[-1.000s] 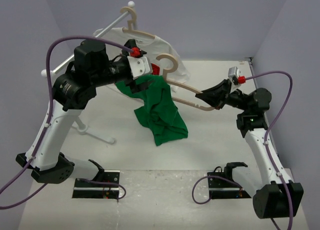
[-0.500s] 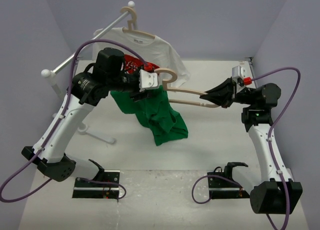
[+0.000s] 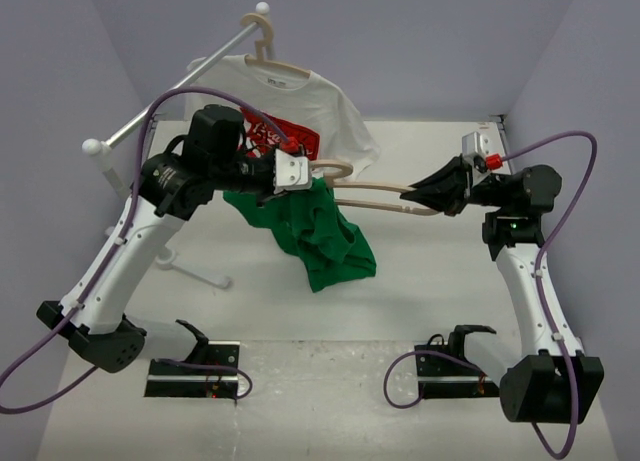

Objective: Place the t-shirt on the hanger

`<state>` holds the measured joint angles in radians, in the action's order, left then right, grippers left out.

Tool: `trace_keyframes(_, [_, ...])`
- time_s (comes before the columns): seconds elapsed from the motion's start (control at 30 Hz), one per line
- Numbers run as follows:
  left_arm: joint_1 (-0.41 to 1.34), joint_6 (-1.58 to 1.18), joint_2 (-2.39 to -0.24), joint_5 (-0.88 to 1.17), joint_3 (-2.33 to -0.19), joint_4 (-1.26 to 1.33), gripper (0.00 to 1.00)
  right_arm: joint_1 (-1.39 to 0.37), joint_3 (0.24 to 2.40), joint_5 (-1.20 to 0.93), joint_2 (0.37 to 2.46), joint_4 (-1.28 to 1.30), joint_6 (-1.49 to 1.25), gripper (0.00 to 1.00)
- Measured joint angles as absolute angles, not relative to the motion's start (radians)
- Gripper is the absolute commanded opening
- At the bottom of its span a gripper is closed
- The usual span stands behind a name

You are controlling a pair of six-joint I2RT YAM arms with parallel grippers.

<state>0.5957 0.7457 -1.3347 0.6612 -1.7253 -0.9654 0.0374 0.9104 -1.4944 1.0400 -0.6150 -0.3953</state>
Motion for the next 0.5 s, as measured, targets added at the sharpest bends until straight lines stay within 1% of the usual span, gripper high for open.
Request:
trace_keyframes(0.07, [0.595, 0.746, -1.321, 0.675, -1.716, -0.962, 0.0, 0.031, 0.91, -1.499, 1.038, -0.63, -0.405, 0.01])
trace_keyframes(0.1, [0.593, 0.746, -1.314, 0.682, -1.712, -0.961, 0.0, 0.025, 0.91, -1.501, 1.037, -0.636, -0.408, 0.08])
trace_keyframes(0.13, [0.591, 0.744, -1.306, 0.688, -1.707, -0.959, 0.0, 0.017, 0.91, -1.501, 1.036, -0.642, -0.411, 0.25])
trace_keyframes(0.17, [0.588, 0.742, -1.3, 0.691, -1.704, -0.959, 0.0, 0.01, 0.91, -1.498, 1.035, -0.646, -0.415, 0.52])
trace_keyframes(0.2, [0.586, 0.739, -1.295, 0.692, -1.703, -0.959, 0.0, 0.005, 0.91, -1.491, 1.034, -0.65, -0.422, 0.61])
trace_keyframes(0.23, [0.585, 0.734, -1.292, 0.69, -1.702, -0.957, 0.0, -0.001, 0.91, -1.477, 1.031, -0.651, -0.434, 0.8])
trace_keyframes(0.27, [0.585, 0.726, -1.291, 0.687, -1.7, -0.949, 0.0, -0.006, 0.908, -1.46, 1.028, -0.653, -0.443, 0.96])
trace_keyframes(0.3, [0.585, 0.719, -1.291, 0.682, -1.697, -0.939, 0.0, -0.011, 0.907, -1.428, 1.021, -0.644, -0.45, 0.99])
trace_keyframes(0.4, [0.585, 0.691, -1.29, 0.661, -1.675, -0.905, 0.0, -0.019, 0.893, -1.275, 0.979, -0.583, -0.46, 0.99])
trace_keyframes(0.43, [0.585, 0.675, -1.283, 0.647, -1.657, -0.881, 0.0, -0.021, 0.888, -1.184, 0.956, -0.537, -0.474, 0.99])
trace_keyframes(0.5, [0.585, 0.637, -1.247, 0.608, -1.594, -0.836, 0.0, -0.021, 0.861, -0.935, 0.871, -0.399, -0.522, 0.99])
